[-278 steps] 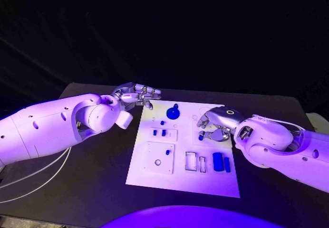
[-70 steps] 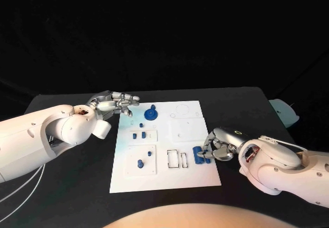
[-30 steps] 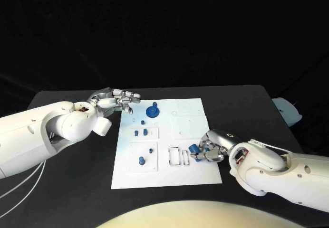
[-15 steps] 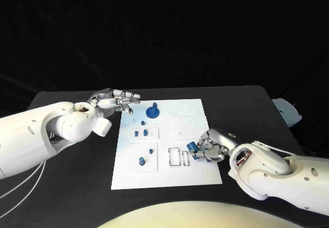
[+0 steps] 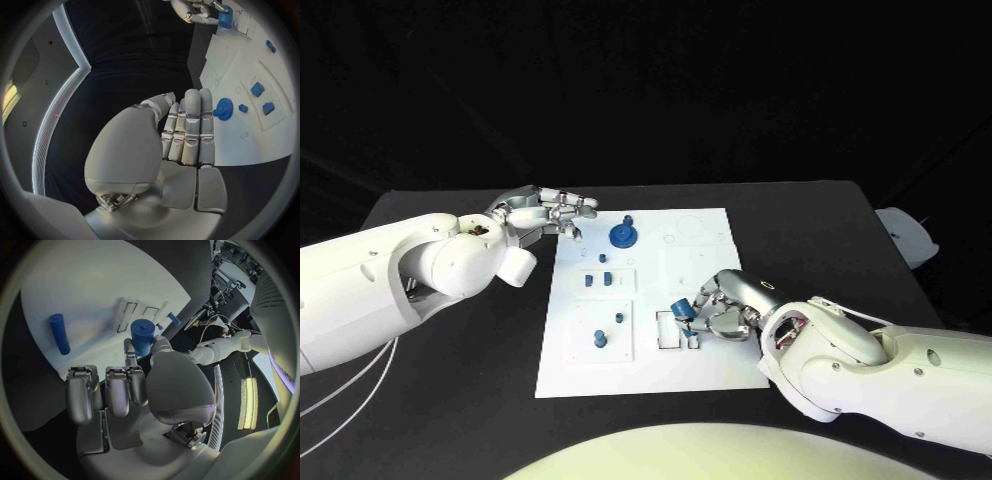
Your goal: Assemble the parts on the task board
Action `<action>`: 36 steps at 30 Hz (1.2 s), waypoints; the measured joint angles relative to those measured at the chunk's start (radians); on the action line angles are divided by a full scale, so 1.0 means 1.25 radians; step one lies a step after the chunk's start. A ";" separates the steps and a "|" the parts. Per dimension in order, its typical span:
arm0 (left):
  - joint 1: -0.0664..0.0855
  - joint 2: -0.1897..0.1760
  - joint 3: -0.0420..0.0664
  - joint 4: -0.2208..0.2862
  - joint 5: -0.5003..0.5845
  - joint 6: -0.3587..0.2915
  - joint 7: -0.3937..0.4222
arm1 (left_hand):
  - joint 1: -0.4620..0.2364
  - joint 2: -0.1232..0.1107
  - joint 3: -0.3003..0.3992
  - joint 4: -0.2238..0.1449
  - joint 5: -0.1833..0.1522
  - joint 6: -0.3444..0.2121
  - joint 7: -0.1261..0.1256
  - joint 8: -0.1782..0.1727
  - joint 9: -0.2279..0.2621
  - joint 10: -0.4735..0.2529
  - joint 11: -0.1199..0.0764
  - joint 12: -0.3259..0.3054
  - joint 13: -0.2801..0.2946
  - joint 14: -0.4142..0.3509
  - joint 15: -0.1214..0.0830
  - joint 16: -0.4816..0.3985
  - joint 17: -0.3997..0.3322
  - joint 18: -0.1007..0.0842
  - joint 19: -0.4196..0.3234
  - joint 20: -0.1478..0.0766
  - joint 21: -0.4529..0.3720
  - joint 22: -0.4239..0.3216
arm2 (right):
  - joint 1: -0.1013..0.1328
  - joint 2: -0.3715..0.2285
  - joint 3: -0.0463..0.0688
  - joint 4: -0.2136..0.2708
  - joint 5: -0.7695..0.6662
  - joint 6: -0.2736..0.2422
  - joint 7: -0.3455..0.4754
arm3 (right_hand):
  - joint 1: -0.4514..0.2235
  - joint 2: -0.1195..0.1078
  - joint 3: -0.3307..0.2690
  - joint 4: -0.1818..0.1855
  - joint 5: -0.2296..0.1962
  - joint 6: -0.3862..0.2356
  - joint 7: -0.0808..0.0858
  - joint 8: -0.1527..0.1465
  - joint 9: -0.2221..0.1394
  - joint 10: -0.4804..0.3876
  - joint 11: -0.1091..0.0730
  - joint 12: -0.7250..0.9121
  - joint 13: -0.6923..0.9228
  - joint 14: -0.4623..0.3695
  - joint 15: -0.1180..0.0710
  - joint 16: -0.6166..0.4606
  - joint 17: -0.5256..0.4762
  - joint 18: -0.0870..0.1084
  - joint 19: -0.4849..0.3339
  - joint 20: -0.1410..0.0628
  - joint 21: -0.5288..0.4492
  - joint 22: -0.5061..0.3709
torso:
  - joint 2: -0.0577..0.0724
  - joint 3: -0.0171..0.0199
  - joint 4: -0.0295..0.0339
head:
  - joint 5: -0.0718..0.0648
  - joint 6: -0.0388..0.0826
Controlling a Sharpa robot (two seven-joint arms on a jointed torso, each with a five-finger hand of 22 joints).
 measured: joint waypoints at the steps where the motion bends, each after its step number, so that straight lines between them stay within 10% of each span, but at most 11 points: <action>1: 0.000 0.000 0.000 0.000 0.000 0.000 0.000 | 0.000 0.000 0.000 0.000 0.000 0.000 0.000 0.000 0.000 0.000 0.000 0.000 0.000 0.000 0.000 0.000 0.000 0.000 0.000 0.000 0.000 0.000 | -0.001 0.006 0.000 -0.004 0.004 0.003 0.000 | 0.000 0.000 0.000 0.000 0.000 0.000 0.000 0.000 0.000 0.000 0.000 0.000 0.000 0.000 0.000 0.000 0.000 0.000 -0.002 -0.002 0.000 0.000 | 0.000 0.0000 0.0000 | 0.000 0.000; 17: 0.000 0.000 0.000 0.002 0.000 0.001 0.000 | -0.003 0.003 -0.002 0.002 0.000 0.000 0.000 0.003 0.000 0.000 0.000 0.003 0.000 0.000 0.000 0.000 -0.001 0.000 0.000 0.000 -0.005 -0.002 | -0.005 0.048 0.000 -0.035 0.031 0.037 -0.001 | -0.044 0.015 -0.039 0.002 -0.027 0.003 0.003 0.014 0.051 0.002 -0.004 0.000 0.000 -0.003 -0.003 0.000 0.000 0.000 -0.003 -0.003 0.000 0.000 | 0.000 0.0005 -0.0010 | 0.005 -0.003; 27: 0.000 -0.001 0.000 0.002 0.000 0.002 -0.001 | -0.003 0.003 -0.002 0.002 0.000 0.000 0.000 0.003 0.000 0.000 0.000 0.003 0.000 0.000 0.000 0.000 -0.001 0.000 0.000 0.000 -0.005 -0.002 | -0.006 0.053 0.000 -0.041 0.031 0.036 -0.001 | -0.087 0.020 -0.070 0.001 -0.090 0.030 -0.024 0.017 0.068 -0.002 -0.008 0.000 0.000 0.000 -0.006 0.000 0.001 0.000 0.000 -0.006 0.000 0.000 | 0.000 0.0005 -0.0009 | 0.007 -0.002; 36: 0.000 -0.002 0.000 0.002 0.000 0.002 -0.002 | -0.003 0.003 -0.004 0.004 0.000 -0.001 -0.001 0.003 0.000 0.000 0.000 0.003 -0.001 -0.003 0.003 0.000 -0.001 0.000 0.000 0.000 -0.005 -0.003 | -0.006 0.053 0.000 -0.046 0.028 0.033 -0.004 | -0.157 -0.007 -0.091 0.003 -0.257 0.025 -0.019 0.022 0.089 -0.002 -0.008 0.000 0.000 0.000 -0.006 0.000 0.000 0.000 -0.003 -0.008 0.000 0.000 | 0.000 0.0002 -0.0008 | 0.008 -0.002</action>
